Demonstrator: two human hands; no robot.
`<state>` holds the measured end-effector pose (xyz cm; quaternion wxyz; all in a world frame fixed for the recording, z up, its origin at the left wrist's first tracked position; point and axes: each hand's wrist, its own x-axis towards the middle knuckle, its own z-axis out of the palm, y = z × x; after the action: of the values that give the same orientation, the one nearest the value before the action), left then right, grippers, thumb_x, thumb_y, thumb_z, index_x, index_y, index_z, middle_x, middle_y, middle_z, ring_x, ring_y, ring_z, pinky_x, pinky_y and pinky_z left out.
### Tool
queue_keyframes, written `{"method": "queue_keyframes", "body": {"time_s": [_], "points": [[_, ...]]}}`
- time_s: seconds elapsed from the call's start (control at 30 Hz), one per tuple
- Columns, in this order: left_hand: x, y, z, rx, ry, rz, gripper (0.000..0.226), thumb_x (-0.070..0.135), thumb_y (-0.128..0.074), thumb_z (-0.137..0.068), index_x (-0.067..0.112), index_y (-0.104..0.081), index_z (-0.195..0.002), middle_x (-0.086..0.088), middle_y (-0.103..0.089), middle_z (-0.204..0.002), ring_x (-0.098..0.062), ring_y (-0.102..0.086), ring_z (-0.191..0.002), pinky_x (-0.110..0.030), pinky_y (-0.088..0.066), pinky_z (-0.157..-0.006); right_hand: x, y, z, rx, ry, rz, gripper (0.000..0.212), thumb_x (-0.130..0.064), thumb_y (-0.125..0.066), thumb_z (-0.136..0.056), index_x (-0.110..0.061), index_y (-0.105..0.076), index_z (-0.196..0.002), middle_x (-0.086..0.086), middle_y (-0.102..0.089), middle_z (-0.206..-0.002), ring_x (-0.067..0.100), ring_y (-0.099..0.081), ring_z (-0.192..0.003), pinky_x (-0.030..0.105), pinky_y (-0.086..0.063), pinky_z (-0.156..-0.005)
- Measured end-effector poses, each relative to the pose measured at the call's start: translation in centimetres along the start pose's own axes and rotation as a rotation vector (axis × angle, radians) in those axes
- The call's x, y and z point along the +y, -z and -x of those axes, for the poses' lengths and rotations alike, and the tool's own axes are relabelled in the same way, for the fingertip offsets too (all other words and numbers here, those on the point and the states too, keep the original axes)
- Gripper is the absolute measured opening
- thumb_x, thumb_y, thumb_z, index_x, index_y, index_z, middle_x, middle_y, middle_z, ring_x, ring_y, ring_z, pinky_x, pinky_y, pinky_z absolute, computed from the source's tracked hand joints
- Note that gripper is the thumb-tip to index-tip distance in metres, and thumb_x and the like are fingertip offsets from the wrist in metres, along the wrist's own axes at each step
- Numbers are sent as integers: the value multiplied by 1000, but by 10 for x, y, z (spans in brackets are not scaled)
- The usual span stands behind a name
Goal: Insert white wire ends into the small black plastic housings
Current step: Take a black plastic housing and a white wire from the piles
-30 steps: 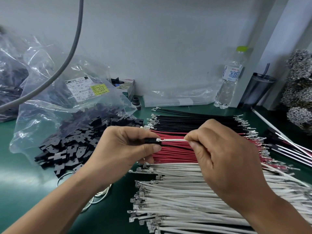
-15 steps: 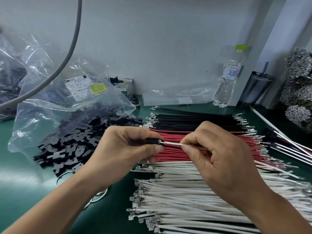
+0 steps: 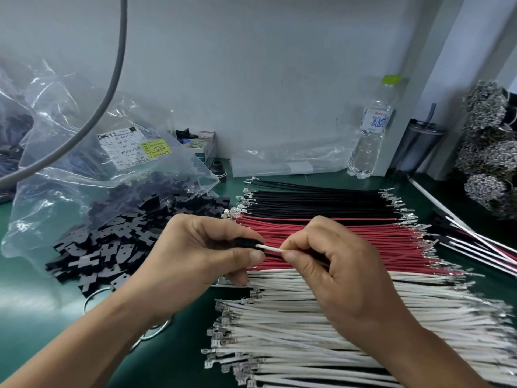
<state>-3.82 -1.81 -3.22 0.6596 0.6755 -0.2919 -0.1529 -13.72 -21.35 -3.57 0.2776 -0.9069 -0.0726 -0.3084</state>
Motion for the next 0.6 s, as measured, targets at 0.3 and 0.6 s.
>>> {"method": "queue_keyframes", "body": {"time_s": [0.3,0.6], "points": [[3,-5,1,23,-34,-36,22,16,-85,-66,13,-84,-88,-15,-75,-69,-20,-68,-53,-22,-57,-58,-3,1,-2,74,93,105,13,-27,-63,-94,-21,-70,-86,-13,-56,-82,7,-56,-73,24,-45,-63],[4,-4,0,37,-77,53,26,15,-86,-62,7,-83,-87,-18,-74,-69,-23,-67,-52,-25,-58,-56,-1,5,-6,138,187,220,14,-29,-64,-96,-21,-71,-89,-12,-58,-83,9,-57,-73,32,-49,-57]]}}
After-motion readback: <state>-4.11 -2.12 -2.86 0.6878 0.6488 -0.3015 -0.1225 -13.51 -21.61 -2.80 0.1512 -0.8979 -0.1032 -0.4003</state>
